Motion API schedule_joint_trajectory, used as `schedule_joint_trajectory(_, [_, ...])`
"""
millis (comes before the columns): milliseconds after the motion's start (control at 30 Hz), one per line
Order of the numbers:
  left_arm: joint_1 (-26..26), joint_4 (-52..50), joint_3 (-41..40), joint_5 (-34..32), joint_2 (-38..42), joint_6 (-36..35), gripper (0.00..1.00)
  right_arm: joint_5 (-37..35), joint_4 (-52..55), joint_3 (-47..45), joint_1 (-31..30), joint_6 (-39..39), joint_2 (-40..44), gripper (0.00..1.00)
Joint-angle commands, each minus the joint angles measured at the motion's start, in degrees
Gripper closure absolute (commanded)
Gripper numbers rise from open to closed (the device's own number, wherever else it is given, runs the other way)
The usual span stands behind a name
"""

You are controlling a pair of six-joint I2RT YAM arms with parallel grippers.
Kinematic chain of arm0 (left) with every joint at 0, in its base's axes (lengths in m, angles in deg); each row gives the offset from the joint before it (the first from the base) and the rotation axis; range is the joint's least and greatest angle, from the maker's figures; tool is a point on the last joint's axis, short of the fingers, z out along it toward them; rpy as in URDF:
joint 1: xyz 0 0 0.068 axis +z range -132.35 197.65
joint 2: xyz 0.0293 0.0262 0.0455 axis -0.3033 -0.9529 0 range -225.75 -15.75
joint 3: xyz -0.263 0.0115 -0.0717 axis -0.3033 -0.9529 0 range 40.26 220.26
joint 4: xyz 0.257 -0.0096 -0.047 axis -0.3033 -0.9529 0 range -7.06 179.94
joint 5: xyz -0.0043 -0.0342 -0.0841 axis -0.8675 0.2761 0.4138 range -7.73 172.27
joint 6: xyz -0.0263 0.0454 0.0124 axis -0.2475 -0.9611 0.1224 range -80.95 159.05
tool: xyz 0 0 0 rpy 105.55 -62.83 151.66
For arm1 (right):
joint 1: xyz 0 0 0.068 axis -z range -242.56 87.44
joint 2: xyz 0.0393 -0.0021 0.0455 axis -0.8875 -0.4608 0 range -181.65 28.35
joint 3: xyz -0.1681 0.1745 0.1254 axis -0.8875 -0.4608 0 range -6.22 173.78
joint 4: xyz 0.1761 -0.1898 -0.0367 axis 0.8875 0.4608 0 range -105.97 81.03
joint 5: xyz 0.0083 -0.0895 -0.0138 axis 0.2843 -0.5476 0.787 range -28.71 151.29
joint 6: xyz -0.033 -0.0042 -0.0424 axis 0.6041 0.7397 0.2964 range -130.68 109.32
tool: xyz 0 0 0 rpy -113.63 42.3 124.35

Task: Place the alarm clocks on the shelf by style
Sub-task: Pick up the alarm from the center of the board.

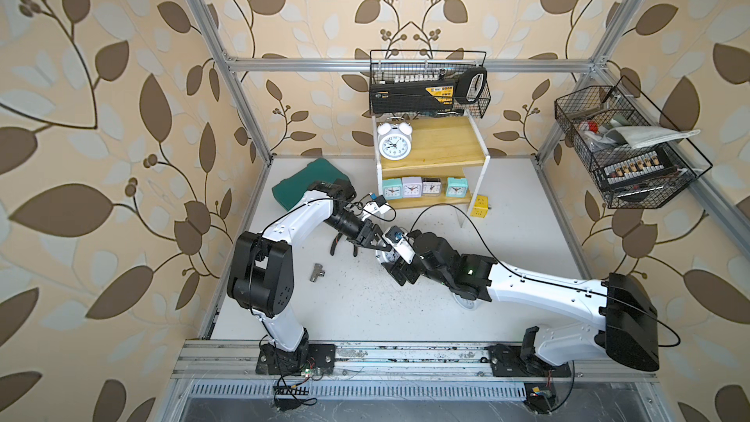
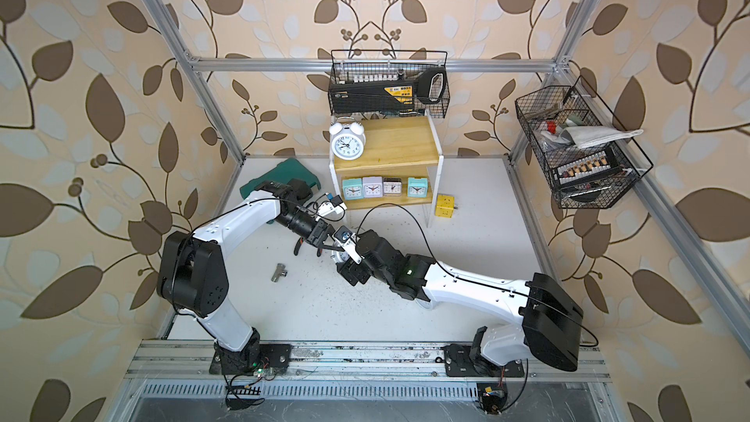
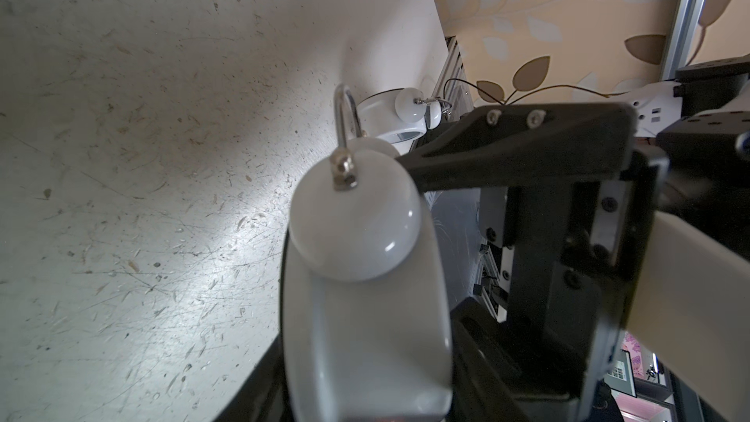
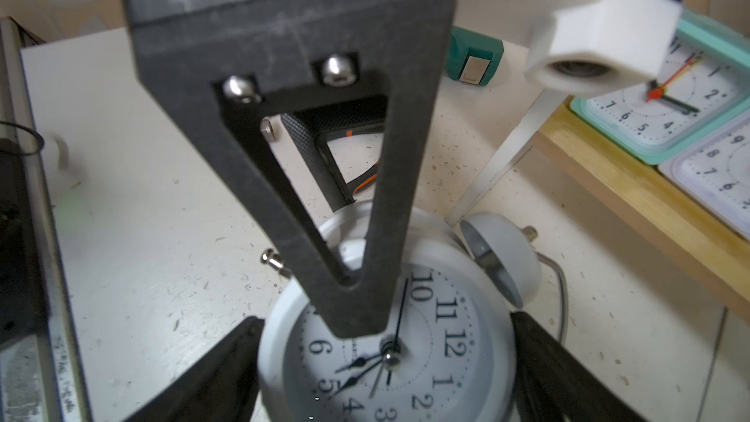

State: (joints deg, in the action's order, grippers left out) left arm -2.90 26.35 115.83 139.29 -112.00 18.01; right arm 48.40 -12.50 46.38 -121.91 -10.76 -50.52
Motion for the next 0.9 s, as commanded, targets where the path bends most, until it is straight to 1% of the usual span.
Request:
schedule_joint_trajectory(0, [1.60,3.18,-0.88,4.03,5.52,-1.90,0.82,2.15,0.88,0.18,0.20,-4.79,3.34,0.02])
schedule_joint_trajectory(167, [2.88,7.36,-3.55,5.72,9.42,-2.51,0.84,7.90,0.68,-1.97,2.31,-11.85,8.11,0.01])
schedule_joint_trajectory(233, [3.23,9.36,-4.83,6.45,11.44,-2.61,0.85,11.62,-0.63,-3.84,4.99,-16.49,10.33,0.01])
schedule_joint_trajectory(333, [4.02,12.04,-6.41,8.52,14.62,-2.62,0.85,20.33,-8.13,-8.92,9.50,-25.96,13.53,0.03])
schedule_joint_trajectory(400, [4.38,13.41,-7.16,9.95,16.43,-2.53,0.85,26.06,-15.70,-12.70,12.25,-32.58,15.04,0.05])
schedule_joint_trajectory(500, [4.86,14.37,-7.67,12.07,17.23,-2.41,0.85,31.38,-27.51,-17.42,15.03,-41.98,15.10,0.06])
schedule_joint_trajectory(567, [5.21,14.56,-7.78,13.47,17.23,-2.38,0.85,33.34,-36.45,-20.59,16.59,-48.24,13.86,0.07])
schedule_joint_trajectory(700, [6.04,14.89,-8.16,16.15,17.18,-2.37,0.85,36.56,-58.86,-26.46,18.68,-60.51,7.78,0.09])
schedule_joint_trajectory(867, [7.06,15.91,-8.90,19.29,17.19,-1.65,0.85,38.60,-80.98,-28.62,18.73,-69.17,-3.33,0.13])
